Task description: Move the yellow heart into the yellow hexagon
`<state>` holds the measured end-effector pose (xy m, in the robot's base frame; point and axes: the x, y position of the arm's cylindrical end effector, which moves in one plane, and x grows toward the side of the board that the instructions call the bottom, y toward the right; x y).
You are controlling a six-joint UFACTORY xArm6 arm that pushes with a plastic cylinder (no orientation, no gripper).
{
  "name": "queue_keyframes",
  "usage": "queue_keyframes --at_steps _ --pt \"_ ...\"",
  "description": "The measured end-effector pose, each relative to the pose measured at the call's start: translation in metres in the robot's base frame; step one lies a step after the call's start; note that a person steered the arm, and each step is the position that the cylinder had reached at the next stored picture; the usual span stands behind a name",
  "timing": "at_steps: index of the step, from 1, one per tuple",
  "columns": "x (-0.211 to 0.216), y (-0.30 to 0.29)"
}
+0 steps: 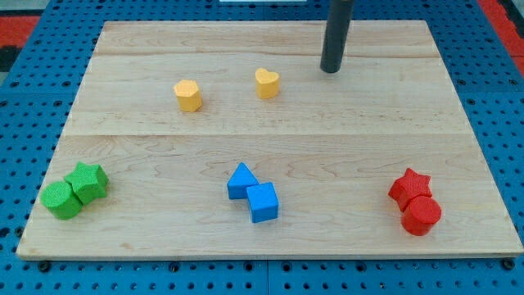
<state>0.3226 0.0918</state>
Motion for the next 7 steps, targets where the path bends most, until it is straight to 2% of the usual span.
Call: queue_keyframes --at_steps 1,2,3,5,7 --pt "0.022 -0.044" --pt "0.023 -0.102" --pt "0.006 -0.111" --pt "0.06 -0.244" --pt "0.032 -0.192"
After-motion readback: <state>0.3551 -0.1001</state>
